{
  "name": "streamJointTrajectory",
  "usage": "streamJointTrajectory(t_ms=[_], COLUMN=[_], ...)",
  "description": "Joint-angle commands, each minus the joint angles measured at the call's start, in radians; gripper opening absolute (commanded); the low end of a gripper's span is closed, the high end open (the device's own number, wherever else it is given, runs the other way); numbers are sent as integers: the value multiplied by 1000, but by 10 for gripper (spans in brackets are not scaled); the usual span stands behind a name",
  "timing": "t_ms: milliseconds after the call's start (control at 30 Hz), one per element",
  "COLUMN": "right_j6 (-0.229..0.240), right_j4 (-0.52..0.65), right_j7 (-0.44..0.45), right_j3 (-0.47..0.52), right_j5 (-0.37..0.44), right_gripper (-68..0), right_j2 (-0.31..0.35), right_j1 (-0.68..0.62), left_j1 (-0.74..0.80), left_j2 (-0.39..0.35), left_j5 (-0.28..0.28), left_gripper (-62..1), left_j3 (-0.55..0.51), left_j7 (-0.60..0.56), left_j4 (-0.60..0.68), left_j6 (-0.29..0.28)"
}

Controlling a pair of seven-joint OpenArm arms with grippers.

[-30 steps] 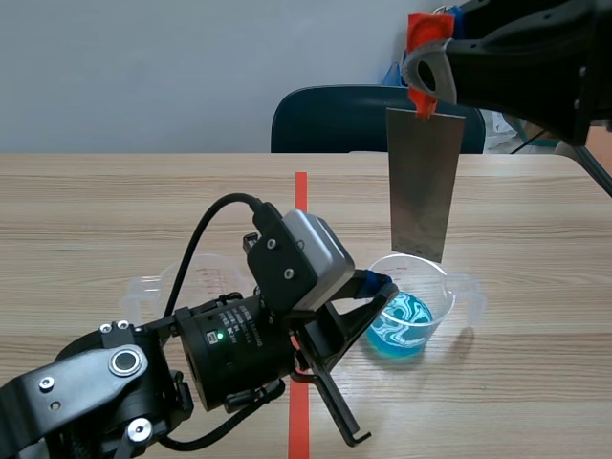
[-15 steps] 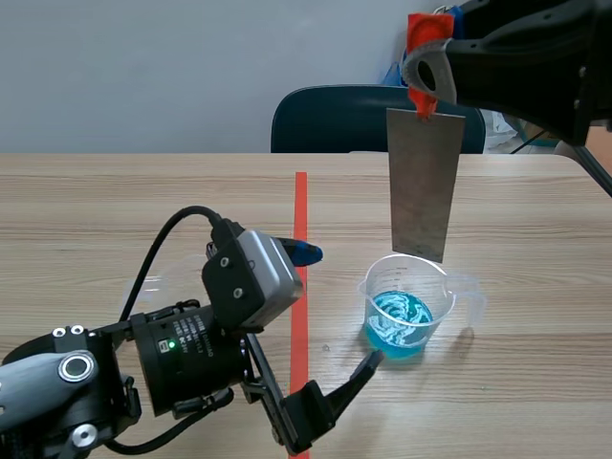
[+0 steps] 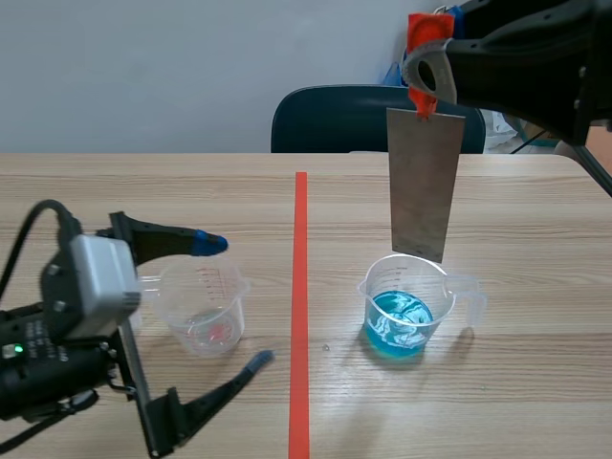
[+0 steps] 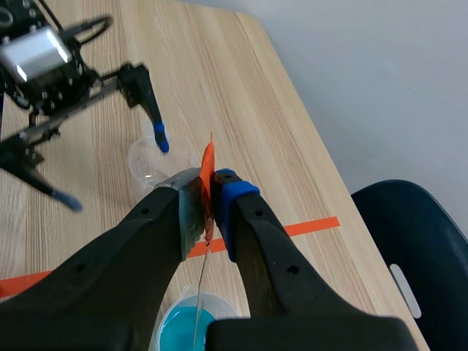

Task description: Do the redox reaction experiment

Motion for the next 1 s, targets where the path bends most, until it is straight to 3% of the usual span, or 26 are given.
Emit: streamJointTrajectory(t_ms=[0,200,433,967], right_j6=[6,6,6,6], right_j4=[8,8,8,8], right_j7=[8,8,8,8], right_j3=[8,8,8,8], right_j5=[11,11,11,11], right_gripper=[-666,-666,-666,-666], right_j2=[5,5,5,5], right_j1=[14,14,14,14], left_j1=[7,45,102,407], left_j2=[-35,-181,-306,-396], left_j5=[-24,-87,-113,-127], left_gripper=[14,14,14,14], left_j3=[-32,-122,-213,-571], left_j7=[-28,-85,-102,-257], left_j4=[35,45,45,-47], left_j6=[-22,-98,-105,-106])
